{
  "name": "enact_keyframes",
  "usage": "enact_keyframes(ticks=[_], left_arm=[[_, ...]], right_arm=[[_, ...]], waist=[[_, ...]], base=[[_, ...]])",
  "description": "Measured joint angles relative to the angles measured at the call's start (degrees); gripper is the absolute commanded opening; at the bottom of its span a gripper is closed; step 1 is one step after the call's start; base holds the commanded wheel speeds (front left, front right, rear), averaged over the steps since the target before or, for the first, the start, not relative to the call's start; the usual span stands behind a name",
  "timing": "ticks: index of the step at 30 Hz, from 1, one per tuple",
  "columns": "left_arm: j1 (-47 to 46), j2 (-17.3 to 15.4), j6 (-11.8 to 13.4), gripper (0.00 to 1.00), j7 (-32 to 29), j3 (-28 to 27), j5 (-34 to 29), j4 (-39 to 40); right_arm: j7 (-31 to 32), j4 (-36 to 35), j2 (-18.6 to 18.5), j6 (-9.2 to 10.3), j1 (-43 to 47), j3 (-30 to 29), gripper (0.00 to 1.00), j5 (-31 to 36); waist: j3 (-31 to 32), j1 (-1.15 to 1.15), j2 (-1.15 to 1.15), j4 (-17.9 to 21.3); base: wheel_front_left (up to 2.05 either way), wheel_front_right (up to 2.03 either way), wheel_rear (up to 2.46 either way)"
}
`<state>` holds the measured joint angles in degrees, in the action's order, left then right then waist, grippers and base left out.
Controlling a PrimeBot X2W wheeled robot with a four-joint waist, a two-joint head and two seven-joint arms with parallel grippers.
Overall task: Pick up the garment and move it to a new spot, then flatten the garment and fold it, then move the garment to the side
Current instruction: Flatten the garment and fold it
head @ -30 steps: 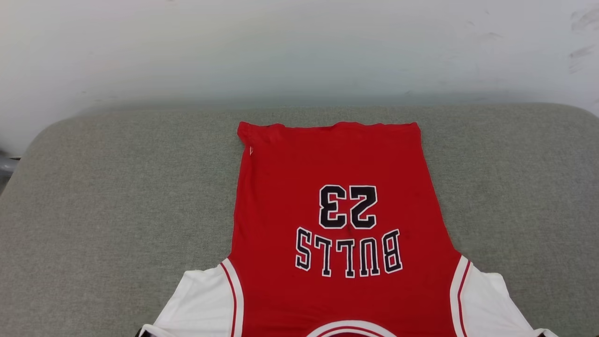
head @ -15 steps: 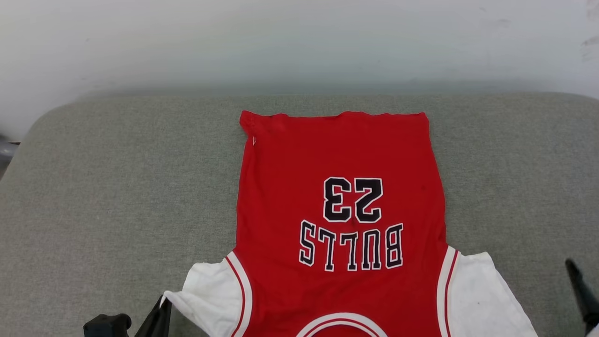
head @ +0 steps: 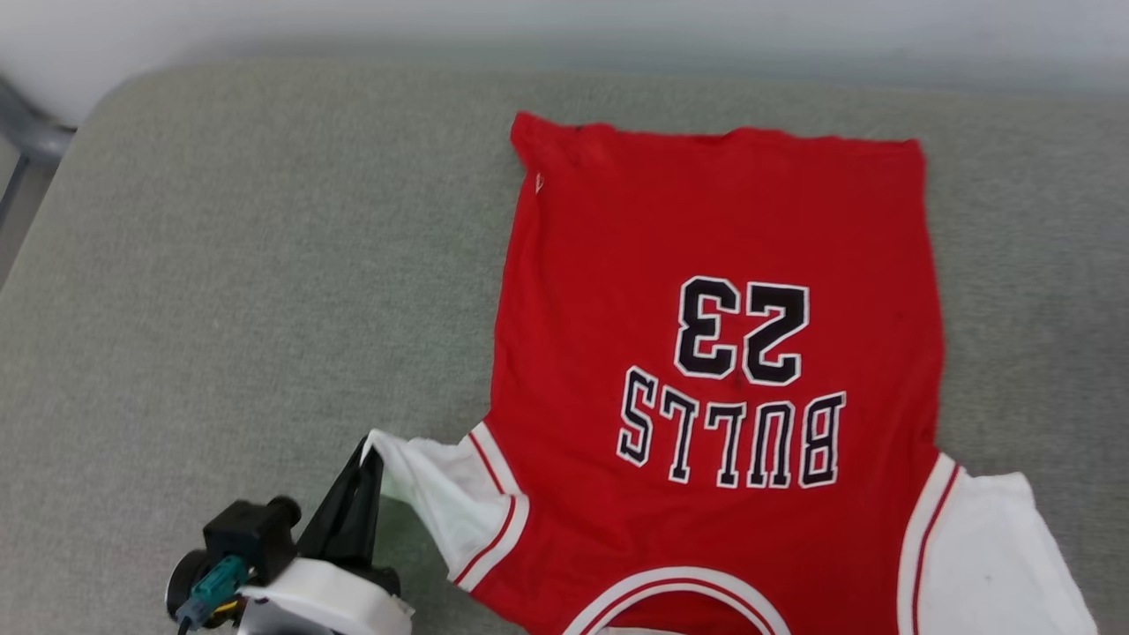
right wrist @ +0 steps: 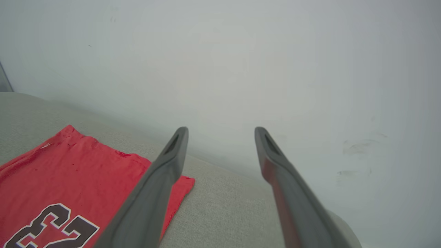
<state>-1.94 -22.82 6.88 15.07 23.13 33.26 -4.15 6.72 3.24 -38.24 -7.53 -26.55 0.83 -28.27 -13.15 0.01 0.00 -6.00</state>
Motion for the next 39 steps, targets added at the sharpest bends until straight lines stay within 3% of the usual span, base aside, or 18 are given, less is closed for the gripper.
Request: enact_keyframes(ticks=[4,8,16,22,34,35,36,39], left_arm=[[-2.2,2.5,-1.8,0.0,0.0,-0.7,-1.9,0.6],[-3.9,4.7,-3.4,0.0,0.0,-1.6,-3.7,0.9],[-7.1,9.6,-7.0,0.0,0.0,-2.9,-7.1,0.9],[-8.7,13.1,-9.5,0.0,0.0,-4.1,-9.3,0.3],[-10.2,16.8,-13.0,0.0,0.0,-6.3,-12.4,-1.3],[-10.2,16.9,-13.0,0.0,0.0,-6.5,-12.5,-1.4],[-10.2,17.1,-13.2,0.0,0.0,-6.7,-12.5,-1.5],[-10.2,17.5,-13.5,0.0,0.0,-7.4,-12.9,-2.2]], right_arm=[[9.3,1.8,-1.6,0.0,-11.0,4.3,1.0,-0.4],[23.8,7.6,-1.6,0.0,-19.4,8.4,1.0,-2.7],[46.9,18.5,-1.6,0.01,-30.7,8.9,1.0,-2.8],[53.1,21.5,0.5,0.01,-33.6,7.6,1.0,0.5],[55.1,23.5,0.5,0.03,-29.4,3.6,1.0,3.3],[55.2,22.9,0.2,0.03,-29.1,3.5,0.05,3.3],[55.1,22.5,0.1,0.03,-28.9,3.5,0.0,3.3],[53.7,21.9,0.4,0.01,-28.3,3.2,0.0,3.6]], waist=[[-3.7,0.0,0.0,-2.2],[-7.1,0.0,0.0,-4.6],[-13.8,0.01,0.0,-9.0],[-18.3,0.01,0.0,-11.8],[-21.6,-0.01,0.0,-15.1],[-21.7,-0.01,0.0,-15.0],[-21.6,-0.01,0.0,-15.0],[-21.1,-0.01,0.0,-14.7]], base=[[0.0,0.0,0.0],[0.0,0.0,0.0],[0.0,0.0,0.0],[0.0,0.0,0.0],[0.0,0.0,0.0],[0.0,0.0,0.0],[0.0,0.0,0.0],[0.0,0.0,0.0]])
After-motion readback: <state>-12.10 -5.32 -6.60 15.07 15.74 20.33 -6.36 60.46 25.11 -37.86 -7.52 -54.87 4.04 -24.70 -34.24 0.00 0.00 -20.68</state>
